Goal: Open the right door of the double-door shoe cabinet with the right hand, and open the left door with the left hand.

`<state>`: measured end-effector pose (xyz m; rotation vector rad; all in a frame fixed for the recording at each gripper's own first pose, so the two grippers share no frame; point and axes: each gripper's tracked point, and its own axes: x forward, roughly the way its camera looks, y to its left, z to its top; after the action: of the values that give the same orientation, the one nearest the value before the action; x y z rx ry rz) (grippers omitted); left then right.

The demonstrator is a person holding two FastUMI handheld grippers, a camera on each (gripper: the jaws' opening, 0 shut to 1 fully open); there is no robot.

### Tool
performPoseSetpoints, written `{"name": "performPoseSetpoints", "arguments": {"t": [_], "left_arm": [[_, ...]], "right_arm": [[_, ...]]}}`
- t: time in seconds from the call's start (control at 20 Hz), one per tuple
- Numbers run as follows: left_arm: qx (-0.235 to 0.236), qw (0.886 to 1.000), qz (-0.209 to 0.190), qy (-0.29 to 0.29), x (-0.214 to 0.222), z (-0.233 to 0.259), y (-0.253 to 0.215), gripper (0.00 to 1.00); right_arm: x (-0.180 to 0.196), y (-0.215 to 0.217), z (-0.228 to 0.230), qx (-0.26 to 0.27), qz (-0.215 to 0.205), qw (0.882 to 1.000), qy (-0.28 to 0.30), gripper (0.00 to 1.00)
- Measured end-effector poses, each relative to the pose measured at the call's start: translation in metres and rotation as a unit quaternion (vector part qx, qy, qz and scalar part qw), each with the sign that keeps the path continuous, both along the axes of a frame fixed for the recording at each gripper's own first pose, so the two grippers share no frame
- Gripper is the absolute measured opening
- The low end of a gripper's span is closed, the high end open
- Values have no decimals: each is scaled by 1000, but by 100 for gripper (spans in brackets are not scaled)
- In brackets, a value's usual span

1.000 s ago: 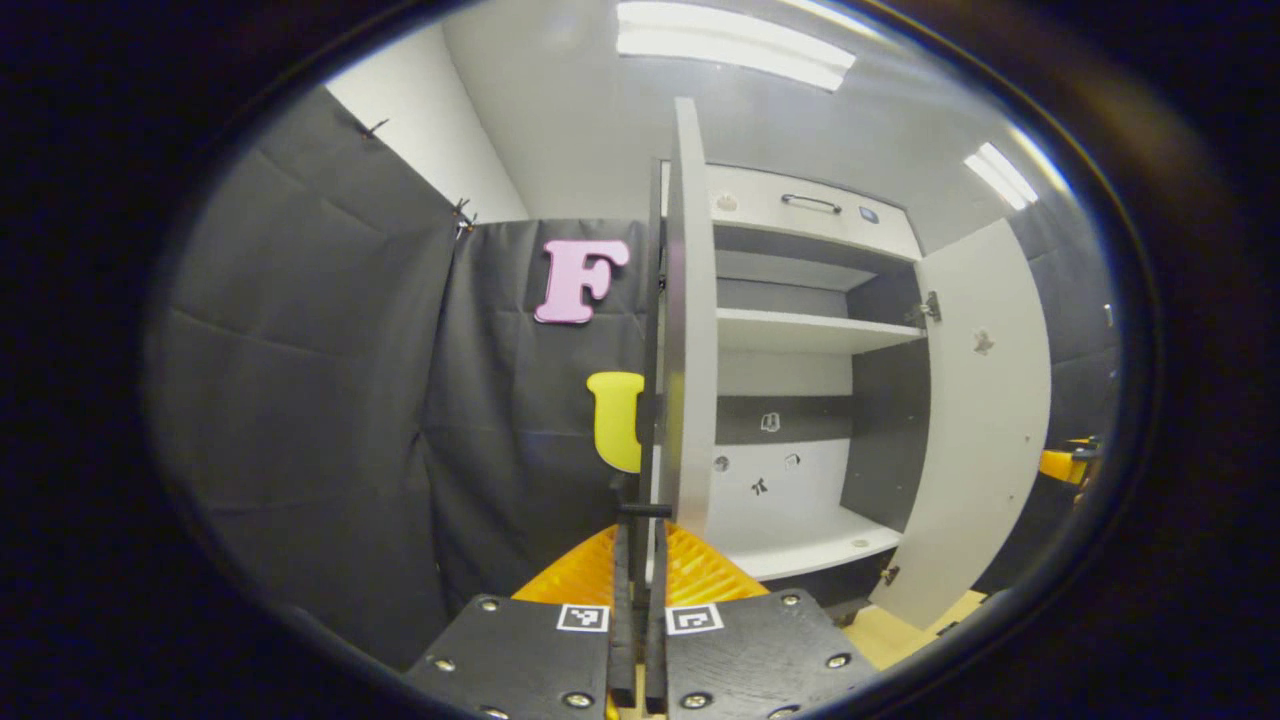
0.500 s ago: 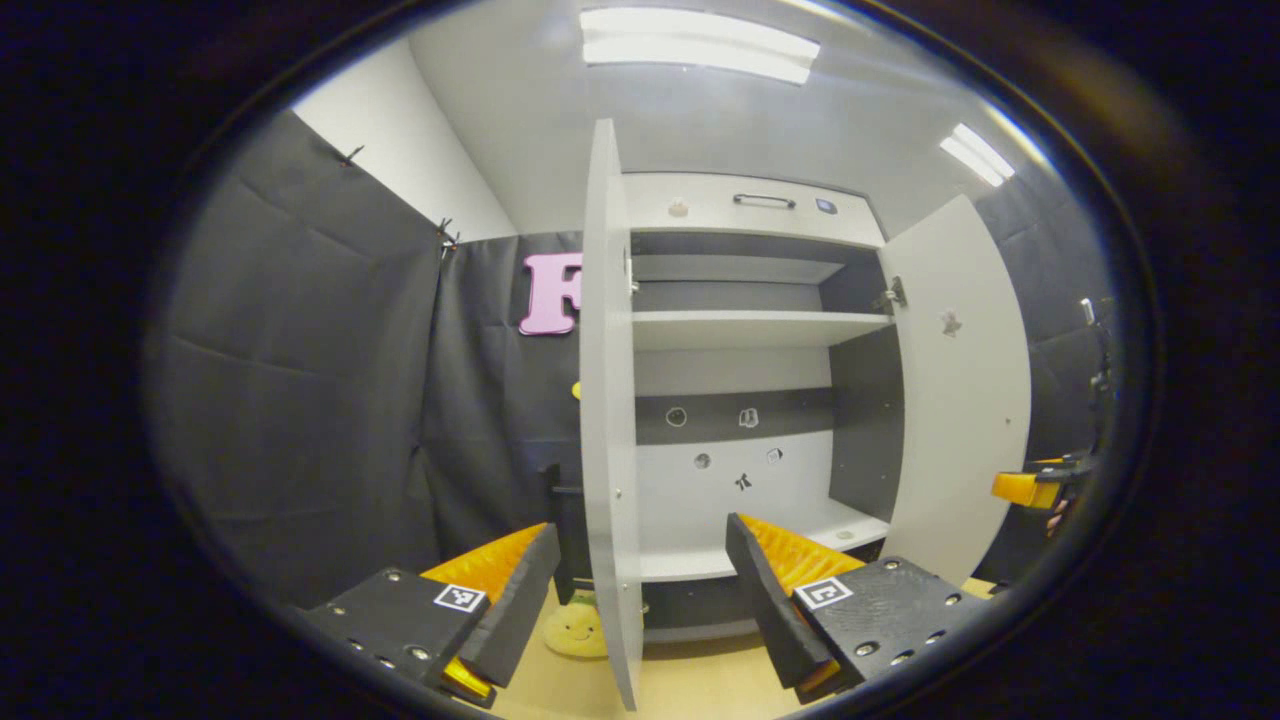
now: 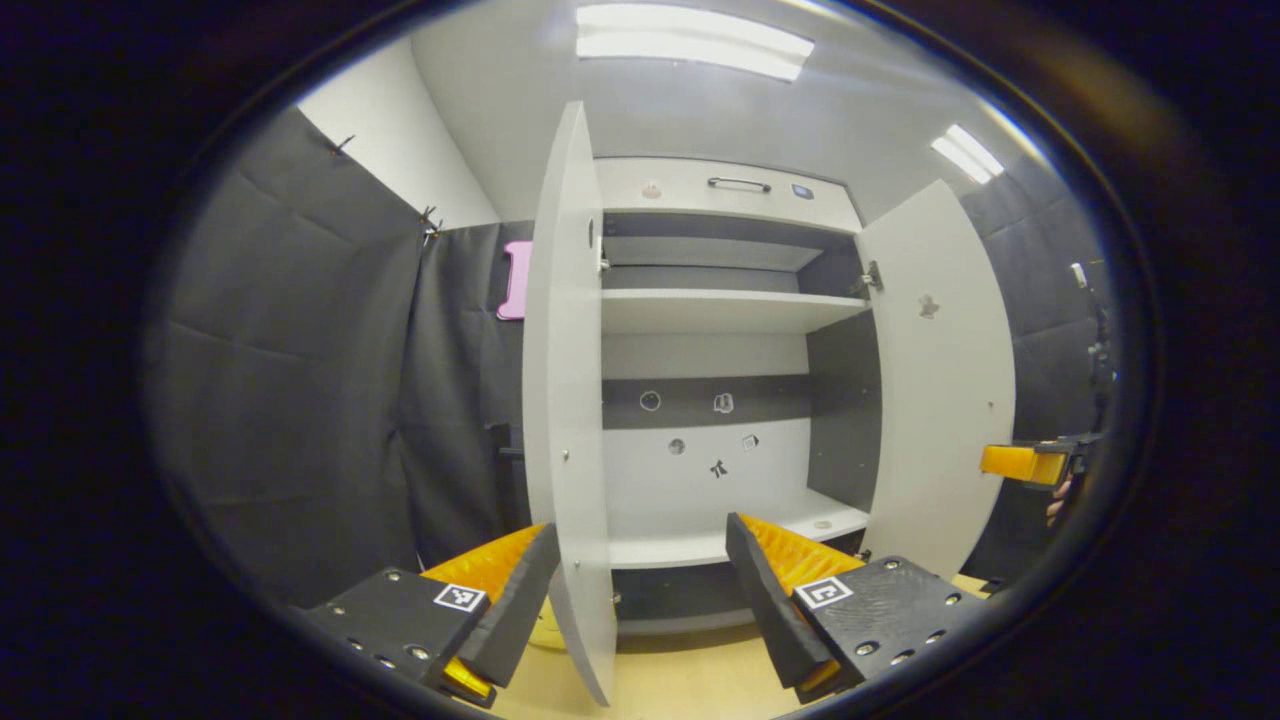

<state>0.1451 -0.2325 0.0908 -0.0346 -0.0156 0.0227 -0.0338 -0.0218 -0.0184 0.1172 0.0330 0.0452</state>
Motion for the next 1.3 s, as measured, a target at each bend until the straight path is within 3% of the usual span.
{"name": "performPoseSetpoints", "arguments": {"t": [0.15,0.4,0.7,1.0,1.3], "left_arm": [[10,1000,5,-11,-3,-7,-7,96],[-29,1000,6,-4,-3,-35,-17,96],[-34,999,28,2,-1,-50,-17,96],[-20,999,49,3,1,-50,-18,96],[-20,997,70,3,0,-46,-19,96]], "right_arm": [[-9,5,-18,-10,-1,1000,15,98],[-10,8,-29,-12,-1,1000,22,98],[-3,8,-30,-22,9,1000,15,98],[3,3,-29,-26,37,999,17,98],[-4,-6,-28,-23,96,995,21,97]]}}
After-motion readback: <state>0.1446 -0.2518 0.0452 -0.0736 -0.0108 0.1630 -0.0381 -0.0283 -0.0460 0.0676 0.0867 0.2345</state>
